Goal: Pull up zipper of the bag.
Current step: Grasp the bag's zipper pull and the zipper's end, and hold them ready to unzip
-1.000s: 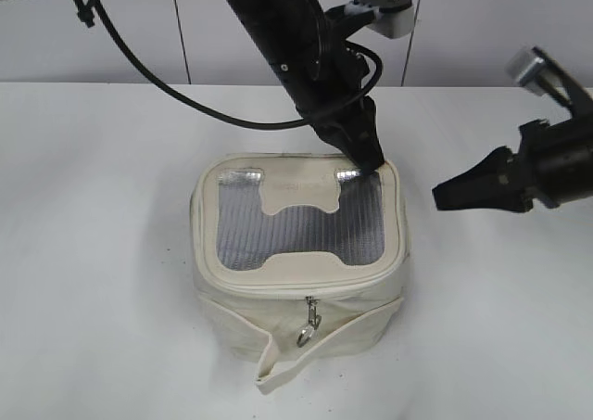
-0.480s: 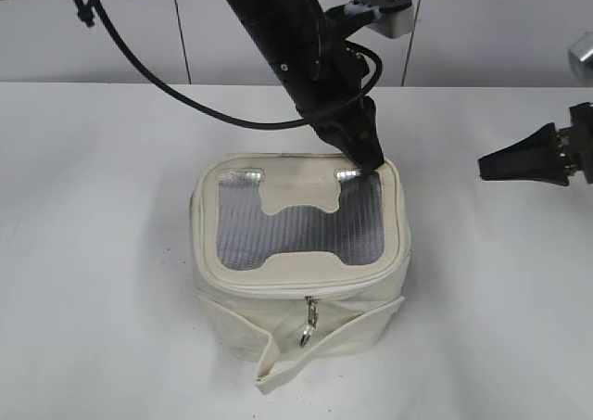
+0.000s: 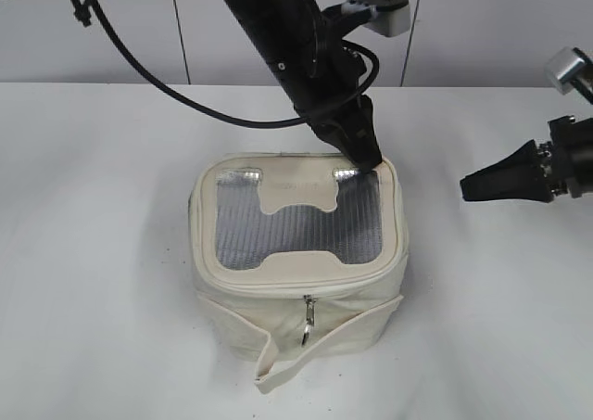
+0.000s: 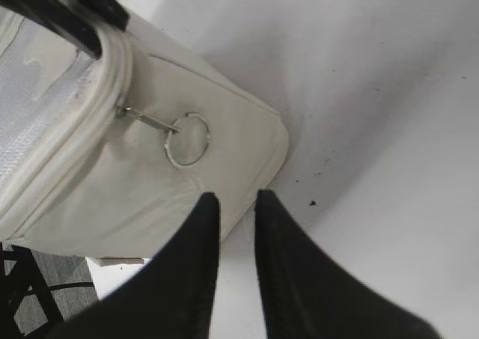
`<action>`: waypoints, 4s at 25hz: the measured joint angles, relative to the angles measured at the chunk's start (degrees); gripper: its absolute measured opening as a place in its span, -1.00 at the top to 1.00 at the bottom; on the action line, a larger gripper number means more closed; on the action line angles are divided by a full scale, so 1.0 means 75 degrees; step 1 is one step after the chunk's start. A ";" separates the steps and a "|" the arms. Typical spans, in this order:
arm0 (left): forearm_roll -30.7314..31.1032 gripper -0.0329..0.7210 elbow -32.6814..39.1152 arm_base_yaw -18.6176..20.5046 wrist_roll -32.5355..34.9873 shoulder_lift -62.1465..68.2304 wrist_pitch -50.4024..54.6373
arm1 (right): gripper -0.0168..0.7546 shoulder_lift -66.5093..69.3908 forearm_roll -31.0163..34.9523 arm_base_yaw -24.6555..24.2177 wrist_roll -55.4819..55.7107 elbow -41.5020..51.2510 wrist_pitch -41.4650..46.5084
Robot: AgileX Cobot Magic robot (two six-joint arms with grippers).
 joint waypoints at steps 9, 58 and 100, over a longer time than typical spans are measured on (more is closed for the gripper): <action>-0.0008 0.71 0.0000 0.0000 -0.0129 0.0000 0.0008 | 0.04 -0.0136 -0.0882 0.1438 0.0319 0.0025 -0.0563; -0.0010 0.71 0.0000 0.0016 -0.0154 0.0000 0.0020 | 0.94 -0.0710 -0.1789 0.2202 0.2109 0.0077 -0.1427; -0.0106 0.71 0.0000 0.0002 -0.0297 0.0000 0.0160 | 0.94 -0.2315 -0.2399 0.6275 0.4577 0.0403 -0.1670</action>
